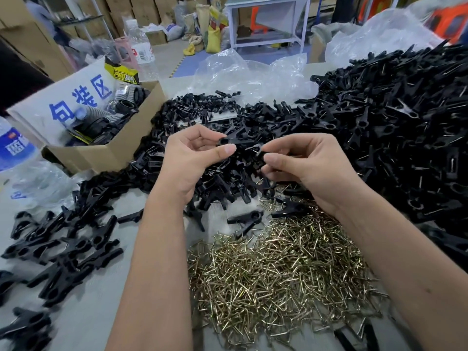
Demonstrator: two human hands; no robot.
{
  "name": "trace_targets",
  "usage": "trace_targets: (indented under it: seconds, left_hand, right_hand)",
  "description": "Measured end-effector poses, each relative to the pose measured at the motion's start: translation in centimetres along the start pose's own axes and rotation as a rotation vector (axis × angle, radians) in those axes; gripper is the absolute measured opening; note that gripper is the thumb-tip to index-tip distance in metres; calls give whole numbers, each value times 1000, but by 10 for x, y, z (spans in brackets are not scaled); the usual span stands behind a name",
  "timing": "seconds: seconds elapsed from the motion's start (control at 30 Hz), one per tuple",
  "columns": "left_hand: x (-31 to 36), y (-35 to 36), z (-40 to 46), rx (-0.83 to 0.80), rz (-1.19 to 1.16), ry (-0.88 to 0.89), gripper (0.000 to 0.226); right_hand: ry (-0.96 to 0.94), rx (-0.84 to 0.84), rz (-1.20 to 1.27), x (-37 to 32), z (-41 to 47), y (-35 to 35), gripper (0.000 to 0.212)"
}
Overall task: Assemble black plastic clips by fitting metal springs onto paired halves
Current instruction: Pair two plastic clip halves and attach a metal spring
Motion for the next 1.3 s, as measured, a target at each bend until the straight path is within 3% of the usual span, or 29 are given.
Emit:
trace_targets:
  seconds: [0.3, 0.43, 0.5, 0.77, 0.97, 1.13, 1.3]
  left_hand:
    - [1, 6, 0, -77, -22, 58, 26]
    - [-2, 8, 0, -68, -11, 44, 29]
    - [-3, 7, 0, -60, -9, 38, 30]
    - [-4, 7, 1, -71, -24, 46, 25]
    - [-4, 8, 1, -106, -52, 64, 29]
    - [-3, 12, -1, -151, -72, 72, 34]
    - [-4, 15, -1, -183, -61, 71, 32]
  right_hand:
    - [-35, 88, 7, 4, 4, -4, 12]
    - [-117, 50, -339, 0, 4, -2, 11]
    - [-138, 75, -381, 0, 4, -4, 10]
    - [-4, 139, -107, 6, 5, -12, 13]
    - [-86, 226, -193, -3, 3, -12, 12]
    - [26, 226, 110, 1, 1, -10, 13]
    - [67, 266, 186, 3, 0, -8, 17]
Point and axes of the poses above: each hand's wrist, its own z-axis towards the middle knuckle, its own y-axis out of the palm, x = y × z, the point moved 4 cm from there along z, towards the middle knuckle
